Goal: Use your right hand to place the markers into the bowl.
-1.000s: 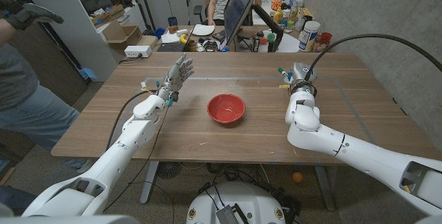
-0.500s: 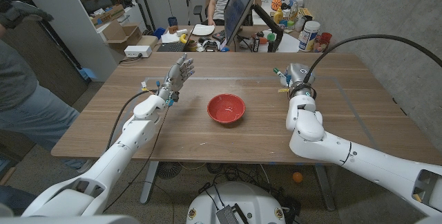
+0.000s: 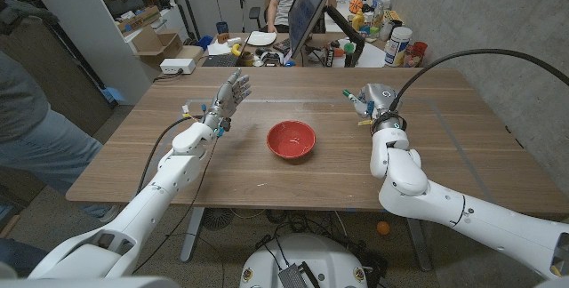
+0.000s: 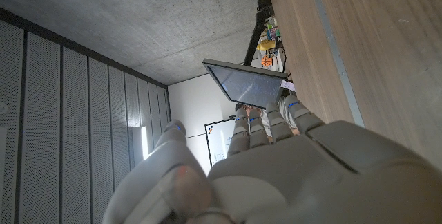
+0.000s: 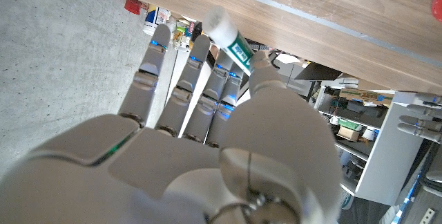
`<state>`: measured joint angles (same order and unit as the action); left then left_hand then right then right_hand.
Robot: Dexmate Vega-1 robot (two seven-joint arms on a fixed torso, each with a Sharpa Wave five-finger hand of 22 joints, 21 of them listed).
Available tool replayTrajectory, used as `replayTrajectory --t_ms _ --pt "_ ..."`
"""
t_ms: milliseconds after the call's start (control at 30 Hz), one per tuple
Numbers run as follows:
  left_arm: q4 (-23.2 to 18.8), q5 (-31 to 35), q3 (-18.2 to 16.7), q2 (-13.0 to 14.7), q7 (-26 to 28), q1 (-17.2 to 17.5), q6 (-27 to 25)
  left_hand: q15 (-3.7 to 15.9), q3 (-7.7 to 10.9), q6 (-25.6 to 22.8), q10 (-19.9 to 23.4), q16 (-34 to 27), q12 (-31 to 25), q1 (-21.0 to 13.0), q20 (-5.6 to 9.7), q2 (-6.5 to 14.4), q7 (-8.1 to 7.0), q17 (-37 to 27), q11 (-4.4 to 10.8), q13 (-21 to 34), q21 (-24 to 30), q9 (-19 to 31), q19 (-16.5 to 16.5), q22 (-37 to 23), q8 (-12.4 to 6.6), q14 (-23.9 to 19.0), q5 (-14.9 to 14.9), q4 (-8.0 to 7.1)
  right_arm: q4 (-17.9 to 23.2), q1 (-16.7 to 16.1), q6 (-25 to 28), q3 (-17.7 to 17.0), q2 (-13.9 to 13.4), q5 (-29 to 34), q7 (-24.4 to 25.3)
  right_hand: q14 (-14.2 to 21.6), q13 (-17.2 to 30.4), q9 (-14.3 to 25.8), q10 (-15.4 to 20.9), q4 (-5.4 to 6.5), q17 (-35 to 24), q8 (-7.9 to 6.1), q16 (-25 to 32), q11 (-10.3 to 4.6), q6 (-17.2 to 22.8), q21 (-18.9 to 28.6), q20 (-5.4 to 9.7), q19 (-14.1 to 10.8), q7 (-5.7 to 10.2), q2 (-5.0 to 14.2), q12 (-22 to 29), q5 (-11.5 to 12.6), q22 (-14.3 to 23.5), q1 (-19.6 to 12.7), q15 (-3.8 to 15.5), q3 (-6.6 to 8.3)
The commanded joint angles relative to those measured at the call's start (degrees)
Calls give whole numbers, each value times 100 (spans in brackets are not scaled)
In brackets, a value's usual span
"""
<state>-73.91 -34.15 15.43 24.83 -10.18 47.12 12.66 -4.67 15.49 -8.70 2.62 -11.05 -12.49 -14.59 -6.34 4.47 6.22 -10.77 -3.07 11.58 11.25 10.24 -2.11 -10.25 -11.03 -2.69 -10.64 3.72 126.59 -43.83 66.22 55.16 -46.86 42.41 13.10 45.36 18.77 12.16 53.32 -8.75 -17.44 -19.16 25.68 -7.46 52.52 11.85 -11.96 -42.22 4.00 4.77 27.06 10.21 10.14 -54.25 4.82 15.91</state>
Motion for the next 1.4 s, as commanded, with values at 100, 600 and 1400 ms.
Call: replayTrajectory --t_ms 100,600,1400 --pt "-28 24 -2 17 36 18 43 2 -5 9 6 -6 4 -21 -19 41 -20 -16 6 23 19 15 34 -17 14 22 -3 40 221 -414 -834 -284 8 224 -283 38 24 64 56 12 -26 -23 39 -10 400 -12 0 -17 366 2 20 22 4 -51 32 68" --pt "-140 -7 -62 91 117 126 7 4 -2 6 4 -8 5 -23 -19 42 -20 -16 14 24 18 15 41 -17 13 21 0 50 186 -759 -1562 -630 296 443 -494 15 54 70 -2 1 -51 -5 25 -25 380 -38 -29 51 388 23 9 29 5 -86 60 89" --pt "-184 -98 -117 139 59 275 86 -6 4 11 -2 -7 8 -25 -29 47 -13 -16 0 24 18 15 49 -18 15 27 4 63 -42 -923 -2510 -666 811 1142 -1014 20 83 79 3 -4 -74 -2 8 -31 398 -41 -27 79 395 31 17 31 6 -120 83 111"
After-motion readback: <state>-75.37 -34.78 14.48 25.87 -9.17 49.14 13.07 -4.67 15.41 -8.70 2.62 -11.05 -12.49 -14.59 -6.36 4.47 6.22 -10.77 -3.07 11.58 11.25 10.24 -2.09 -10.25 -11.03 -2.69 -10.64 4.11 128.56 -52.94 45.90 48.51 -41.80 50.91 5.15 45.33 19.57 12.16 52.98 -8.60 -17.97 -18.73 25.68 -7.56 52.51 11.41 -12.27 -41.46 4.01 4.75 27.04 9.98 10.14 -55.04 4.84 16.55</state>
